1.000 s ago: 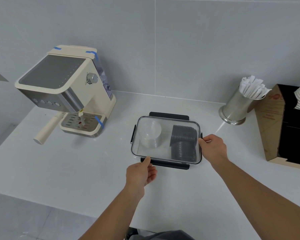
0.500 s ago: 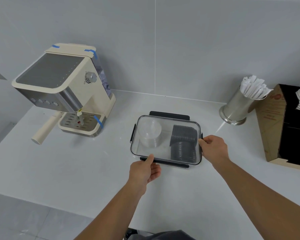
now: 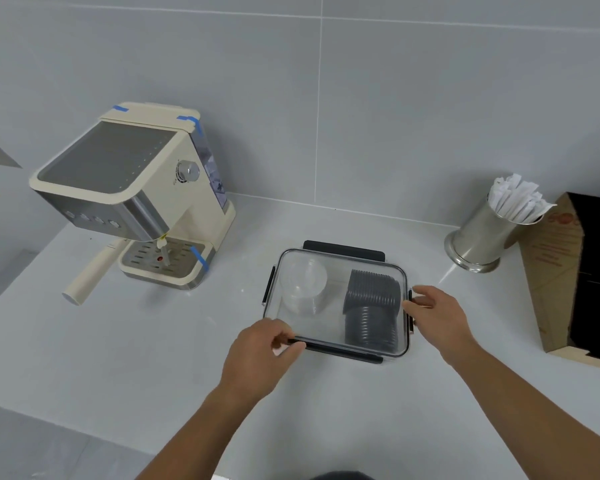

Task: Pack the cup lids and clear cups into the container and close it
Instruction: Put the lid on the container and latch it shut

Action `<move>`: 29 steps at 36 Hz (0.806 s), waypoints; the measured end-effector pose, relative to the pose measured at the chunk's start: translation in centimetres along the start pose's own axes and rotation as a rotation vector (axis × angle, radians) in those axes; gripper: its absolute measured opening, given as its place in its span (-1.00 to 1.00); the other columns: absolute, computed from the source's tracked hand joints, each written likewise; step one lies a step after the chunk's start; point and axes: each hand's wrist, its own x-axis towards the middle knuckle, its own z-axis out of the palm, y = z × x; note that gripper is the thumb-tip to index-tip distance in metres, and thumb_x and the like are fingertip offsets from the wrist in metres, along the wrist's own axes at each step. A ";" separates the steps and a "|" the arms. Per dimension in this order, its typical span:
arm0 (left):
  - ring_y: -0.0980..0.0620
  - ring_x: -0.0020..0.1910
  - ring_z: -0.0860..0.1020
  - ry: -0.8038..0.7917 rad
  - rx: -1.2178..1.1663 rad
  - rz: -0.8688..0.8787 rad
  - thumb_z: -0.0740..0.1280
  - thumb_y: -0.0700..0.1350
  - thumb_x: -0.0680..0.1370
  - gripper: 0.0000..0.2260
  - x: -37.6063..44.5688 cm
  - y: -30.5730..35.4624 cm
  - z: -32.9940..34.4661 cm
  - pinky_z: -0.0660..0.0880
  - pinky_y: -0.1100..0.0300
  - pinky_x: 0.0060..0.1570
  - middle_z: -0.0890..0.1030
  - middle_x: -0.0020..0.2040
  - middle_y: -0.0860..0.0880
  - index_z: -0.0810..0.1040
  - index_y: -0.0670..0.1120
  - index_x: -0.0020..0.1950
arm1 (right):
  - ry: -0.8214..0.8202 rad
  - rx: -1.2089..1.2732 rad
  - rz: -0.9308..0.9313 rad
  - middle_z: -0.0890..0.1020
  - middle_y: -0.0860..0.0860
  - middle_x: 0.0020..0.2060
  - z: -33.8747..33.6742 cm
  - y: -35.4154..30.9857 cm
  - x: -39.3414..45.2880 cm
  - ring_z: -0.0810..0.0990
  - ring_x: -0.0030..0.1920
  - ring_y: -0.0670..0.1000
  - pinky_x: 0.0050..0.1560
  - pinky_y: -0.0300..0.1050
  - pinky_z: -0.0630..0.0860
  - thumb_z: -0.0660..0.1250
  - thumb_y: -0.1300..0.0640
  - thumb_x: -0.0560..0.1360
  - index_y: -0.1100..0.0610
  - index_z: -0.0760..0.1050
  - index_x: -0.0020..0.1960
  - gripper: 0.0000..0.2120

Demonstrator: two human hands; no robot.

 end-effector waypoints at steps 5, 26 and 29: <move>0.01 0.24 0.56 -0.062 0.275 0.335 0.49 0.11 0.40 -0.52 2.2 -1.5 0.1 0.50 0.12 0.24 0.58 0.30 0.03 0.58 0.03 0.29 | -0.008 -0.230 -0.208 0.53 0.03 0.33 -0.1 -2.1 1.4 0.52 0.28 0.06 0.28 -0.06 0.43 0.38 0.08 0.52 0.05 0.40 0.43 -0.51; -0.09 0.47 0.33 -0.058 0.537 0.651 0.29 0.30 0.47 -0.43 5.3 -4.8 1.5 0.18 -0.18 0.44 0.47 0.43 -0.04 0.34 0.14 0.43 | -0.251 -0.482 -0.483 0.66 -0.02 0.19 2.4 -6.5 7.2 0.55 0.19 -0.02 0.16 -0.31 0.28 0.28 0.03 0.60 0.09 0.62 0.23 -0.72; -0.11 0.48 0.30 -0.064 0.500 0.667 0.30 0.28 0.48 -0.44 5.4 -5.0 1.5 0.25 -0.15 0.44 0.47 0.43 -0.07 0.35 0.12 0.43 | -0.261 -0.471 -0.488 0.69 -0.04 0.10 2.5 -6.5 7.4 0.51 0.01 -0.11 0.08 -0.29 0.31 0.27 0.06 0.60 0.09 0.64 0.17 -0.76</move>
